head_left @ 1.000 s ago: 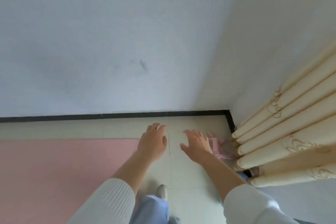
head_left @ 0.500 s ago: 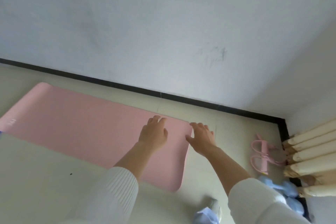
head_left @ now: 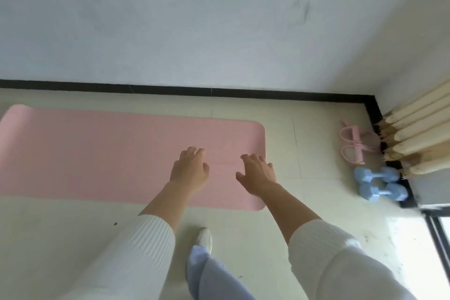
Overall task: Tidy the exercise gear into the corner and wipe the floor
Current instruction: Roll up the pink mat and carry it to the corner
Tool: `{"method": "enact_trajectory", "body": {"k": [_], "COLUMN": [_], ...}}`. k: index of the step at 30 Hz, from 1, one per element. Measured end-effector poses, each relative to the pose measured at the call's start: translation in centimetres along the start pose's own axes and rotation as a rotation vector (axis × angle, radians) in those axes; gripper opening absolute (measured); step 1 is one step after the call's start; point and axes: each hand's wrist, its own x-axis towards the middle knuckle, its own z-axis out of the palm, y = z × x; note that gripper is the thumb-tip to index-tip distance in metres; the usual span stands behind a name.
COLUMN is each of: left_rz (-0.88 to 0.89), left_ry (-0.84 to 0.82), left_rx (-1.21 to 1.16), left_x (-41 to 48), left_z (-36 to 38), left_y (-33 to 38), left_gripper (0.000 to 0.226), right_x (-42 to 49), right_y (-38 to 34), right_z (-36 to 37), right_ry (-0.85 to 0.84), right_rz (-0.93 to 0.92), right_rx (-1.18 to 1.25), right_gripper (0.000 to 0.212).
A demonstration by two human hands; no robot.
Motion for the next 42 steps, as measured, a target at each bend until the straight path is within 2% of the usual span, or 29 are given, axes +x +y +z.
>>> {"method": "enact_trajectory", "body": {"k": [5, 9, 14, 18, 24, 29, 34, 37, 42], "left_rz": [0.079, 0.106, 0.172, 0.254, 0.368, 0.45, 0.452, 0.377, 0.432], "left_ry": [-0.041, -0.088, -0.12, -0.138, -0.181, -0.148, -0.153, -0.159, -0.163], "left_rx": [0.006, 0.054, 0.086, 0.097, 0.082, 0.113, 0.149, 0.144, 0.174], "left_x": [5.4, 9.5, 15.6, 21.4, 29.7, 35.1, 37.8, 38.2, 39.1], "left_z": [2.3, 5.4, 11.7, 20.0, 36.3, 46.7, 51.5, 52.6, 54.1], "left_y": [-4.6, -8.8, -12.8, -16.0, -21.3, -24.5, -26.1, -26.5, -25.2], "left_gripper": [0.045, 0.047, 0.049, 0.051, 0.054, 0.056, 0.059, 0.063, 0.068], "right_x": [5.3, 9.0, 14.1, 18.2, 25.9, 31.5, 34.0, 34.1, 34.5], "right_y": [-2.1, -4.2, -2.8, -0.3, 4.7, 8.7, 11.1, 12.4, 16.4], "right_z": [4.3, 8.7, 15.1, 23.2, 38.6, 48.3, 52.1, 52.4, 51.0], "right_ry": [-0.03, -0.042, -0.01, 0.02, 0.076, 0.161, 0.264, 0.303, 0.352], "right_rz": [0.151, 0.185, 0.274, 0.352, 0.445, 0.491, 0.5, 0.522, 0.61], "right_rx": [0.031, 0.078, 0.114, 0.132, 0.157, 0.142, 0.121, 0.117, 0.072], "right_gripper": [0.044, 0.044, 0.044, 0.047, 0.051, 0.052, 0.055, 0.056, 0.06]}}
